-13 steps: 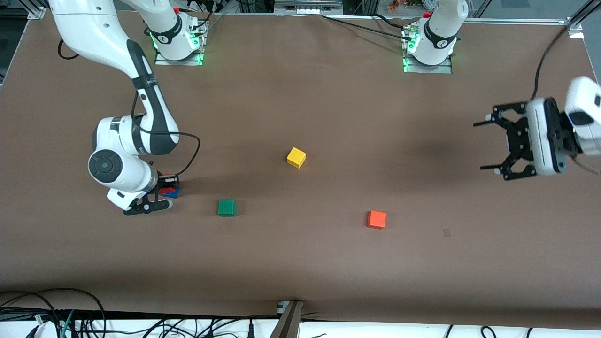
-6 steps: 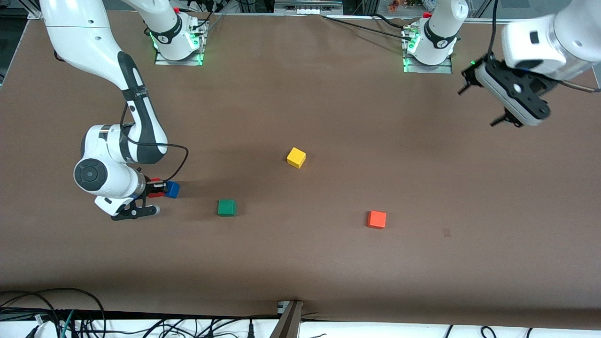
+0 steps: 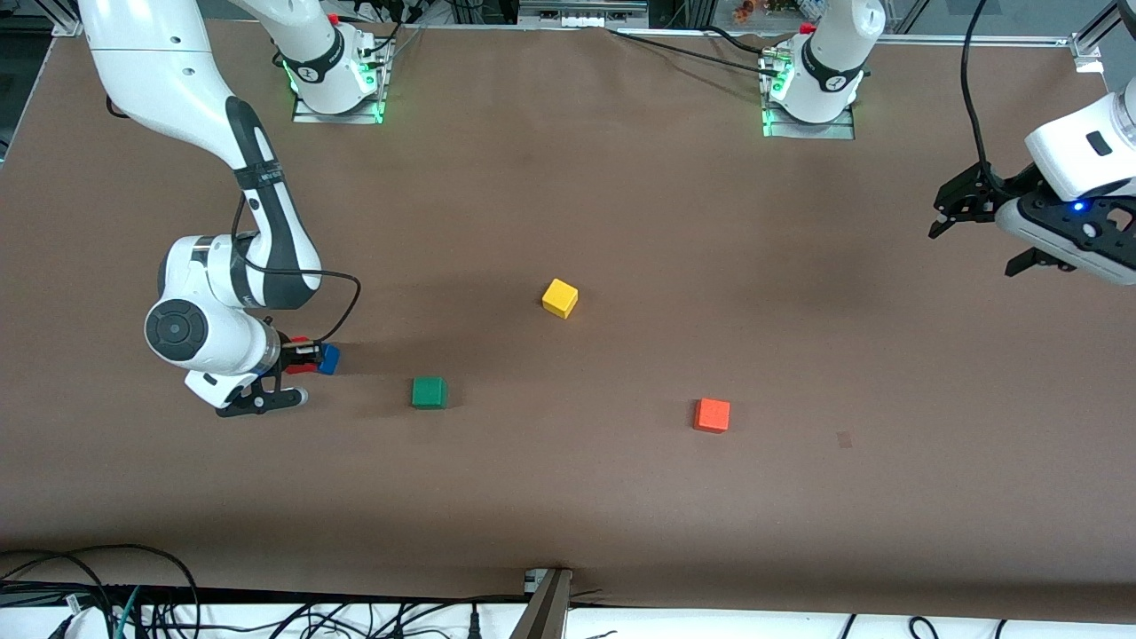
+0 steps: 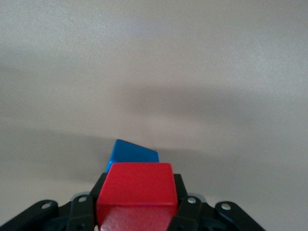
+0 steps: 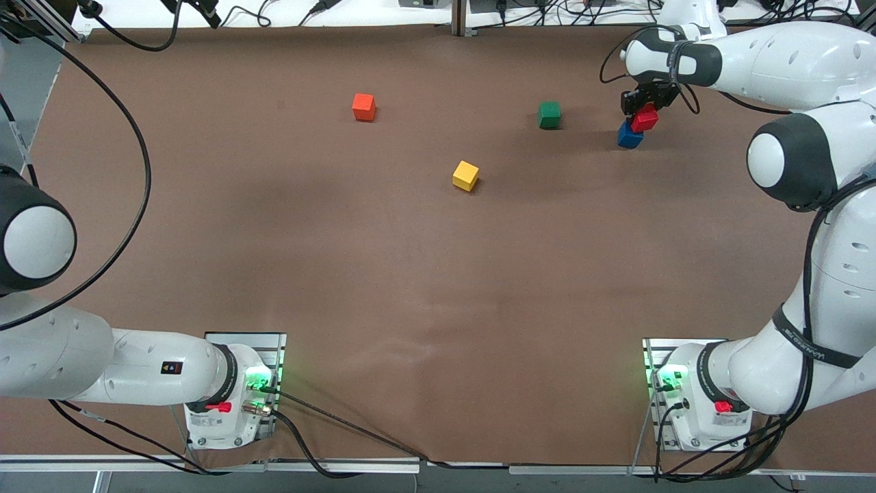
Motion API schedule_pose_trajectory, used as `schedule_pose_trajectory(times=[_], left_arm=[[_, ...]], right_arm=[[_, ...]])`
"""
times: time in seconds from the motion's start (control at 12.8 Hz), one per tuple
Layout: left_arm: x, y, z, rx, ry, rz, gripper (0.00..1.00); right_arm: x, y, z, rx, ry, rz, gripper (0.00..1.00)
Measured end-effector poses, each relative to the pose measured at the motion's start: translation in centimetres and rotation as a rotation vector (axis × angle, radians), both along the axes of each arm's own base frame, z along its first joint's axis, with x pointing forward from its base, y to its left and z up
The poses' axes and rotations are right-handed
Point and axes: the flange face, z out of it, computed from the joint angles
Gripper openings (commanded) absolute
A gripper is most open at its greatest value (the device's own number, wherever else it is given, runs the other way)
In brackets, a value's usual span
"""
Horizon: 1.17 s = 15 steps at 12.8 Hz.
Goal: Pass red block to right arm, stack on blue
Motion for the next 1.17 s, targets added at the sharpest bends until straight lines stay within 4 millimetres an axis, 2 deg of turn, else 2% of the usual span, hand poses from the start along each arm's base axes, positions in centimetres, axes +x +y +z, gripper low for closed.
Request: schedule_pose_trajectory(times=[0.16,0.31,0.39,0.62,0.94,1.09,1.17], left_arm=[[-2.0,-0.3,0.6,0.004,0.006,0.093,1.00],[-4.0,-0.2,1.2,0.008,0.019,0.135,1.00],[-4.5,0.1,1.3,0.009,0.022,0.158,1.00],[-4.8,1.1,1.6,0.007,0.021,0.276,1.00],[-4.7,1.2,1.4,0.028,0.018,0.388,1.00],[-4.6,1.0,1.4,0.034,0.010,0.393,1.00],[-4.5,0.9,1.5,0.033,0.006,0.393,1.00]], right_arm=[[0.0,0.1,-0.1,0.002,0.002,0.001,0.30],[-0.1,0.7,-0.2,0.014,0.006,0.001,0.46],[-0.1,0.7,-0.3,0.016,0.007,0.000,0.99],[-0.2,0.6,-0.4,0.020,0.009,-0.006,1.00],[0.0,0.5,0.0,0.023,0.002,-0.009,1.00],[0.6,0.4,2.0,0.030,-0.029,-0.016,1.00],[0.9,-0.1,4.1,0.032,-0.045,-0.025,1.00]])
